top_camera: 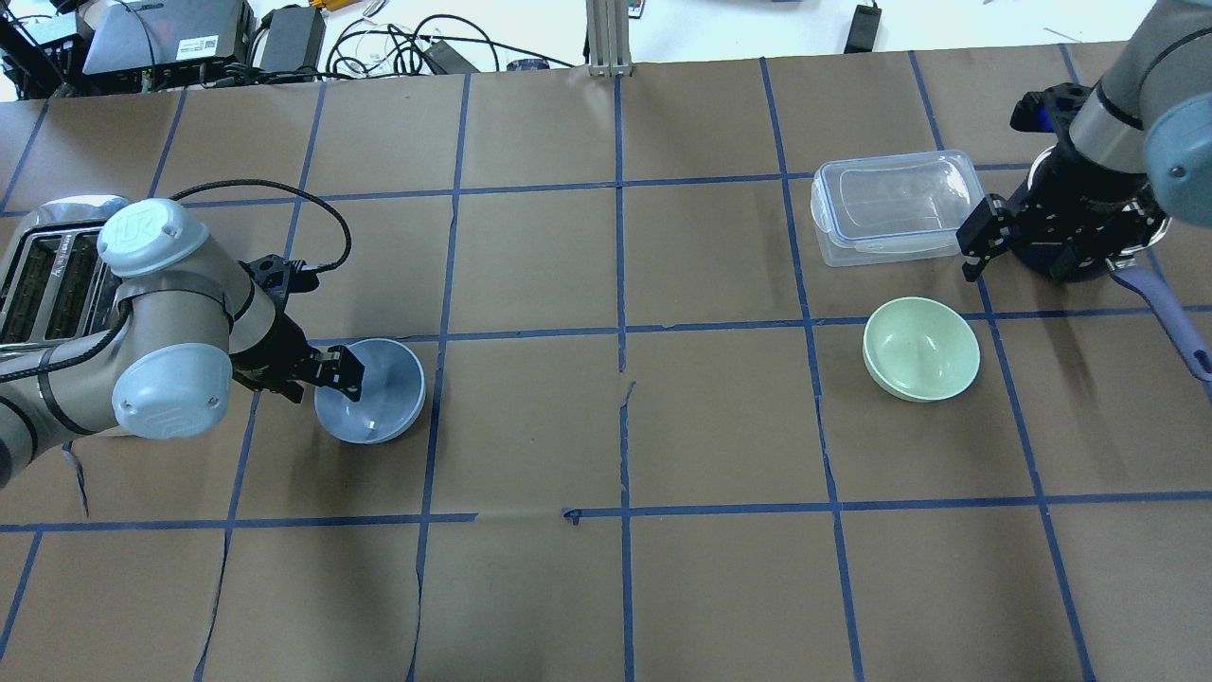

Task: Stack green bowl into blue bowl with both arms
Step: 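Lower left gripper onto blue bowl rim while right lowers onto green bowl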

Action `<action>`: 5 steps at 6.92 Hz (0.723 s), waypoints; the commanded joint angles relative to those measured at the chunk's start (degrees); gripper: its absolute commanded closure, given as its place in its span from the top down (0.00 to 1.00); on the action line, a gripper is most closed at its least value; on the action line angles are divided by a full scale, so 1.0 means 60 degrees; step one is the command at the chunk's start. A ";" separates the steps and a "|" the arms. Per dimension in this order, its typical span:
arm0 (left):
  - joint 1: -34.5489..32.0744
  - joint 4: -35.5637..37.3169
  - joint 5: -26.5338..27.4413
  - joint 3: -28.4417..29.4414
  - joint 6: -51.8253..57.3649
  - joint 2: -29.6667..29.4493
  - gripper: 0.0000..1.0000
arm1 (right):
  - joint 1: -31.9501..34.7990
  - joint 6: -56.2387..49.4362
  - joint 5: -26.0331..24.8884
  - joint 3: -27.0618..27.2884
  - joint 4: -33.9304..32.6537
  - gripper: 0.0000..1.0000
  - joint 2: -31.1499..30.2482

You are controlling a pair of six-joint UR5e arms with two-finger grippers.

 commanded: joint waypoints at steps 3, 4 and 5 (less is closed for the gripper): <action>-0.0041 -0.0431 -0.0928 -0.0052 0.0034 0.0232 0.00 | -0.0497 -0.0054 0.0505 0.1125 -0.1810 1.00 0.0985; -0.0158 -0.0462 -0.1263 0.0079 -0.0083 0.0394 0.00 | -0.0498 -0.0068 0.0567 0.1155 -0.1941 1.00 0.1088; -0.0289 -0.0593 -0.1615 0.0254 -0.0258 0.0468 0.00 | -0.0498 -0.0140 0.0582 0.1198 -0.1942 1.00 0.1176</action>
